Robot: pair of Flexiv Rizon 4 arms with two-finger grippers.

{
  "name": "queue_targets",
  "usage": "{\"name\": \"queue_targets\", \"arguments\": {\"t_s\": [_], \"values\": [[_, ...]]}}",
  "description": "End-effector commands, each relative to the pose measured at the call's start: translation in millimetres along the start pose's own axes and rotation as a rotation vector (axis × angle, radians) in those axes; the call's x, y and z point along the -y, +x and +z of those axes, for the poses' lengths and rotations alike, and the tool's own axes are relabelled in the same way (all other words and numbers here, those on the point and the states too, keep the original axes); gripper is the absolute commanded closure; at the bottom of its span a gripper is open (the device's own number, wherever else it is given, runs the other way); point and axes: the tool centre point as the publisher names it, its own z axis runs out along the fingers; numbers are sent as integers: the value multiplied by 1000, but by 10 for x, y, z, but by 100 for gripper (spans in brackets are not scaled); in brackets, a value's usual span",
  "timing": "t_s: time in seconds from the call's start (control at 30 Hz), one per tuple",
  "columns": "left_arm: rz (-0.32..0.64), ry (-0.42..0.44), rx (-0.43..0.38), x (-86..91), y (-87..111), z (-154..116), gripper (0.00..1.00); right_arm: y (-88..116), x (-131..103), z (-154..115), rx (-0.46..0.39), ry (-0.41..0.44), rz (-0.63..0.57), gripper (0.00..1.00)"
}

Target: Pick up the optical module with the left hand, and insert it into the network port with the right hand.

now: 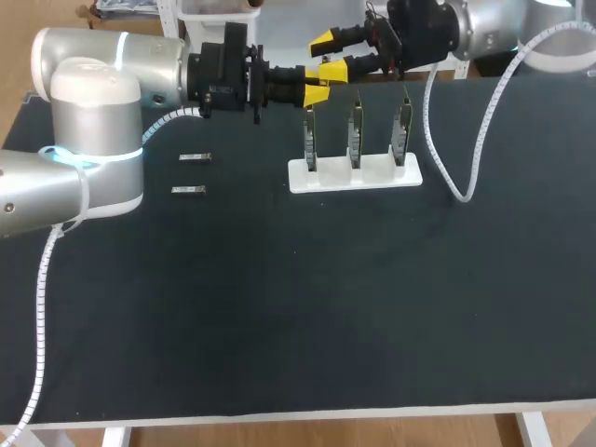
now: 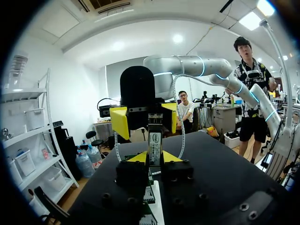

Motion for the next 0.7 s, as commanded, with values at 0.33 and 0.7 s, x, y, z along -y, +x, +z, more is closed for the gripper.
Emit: {"name": "queue_targets", "arguments": {"t_s": [0.33, 0.7], "values": [[2, -2, 0, 5, 2, -1, 100, -2, -4, 2, -1, 1, -1, 100], [2, -2, 0, 5, 2, -1, 0, -2, -4, 2, -1, 1, -1, 100]]}}
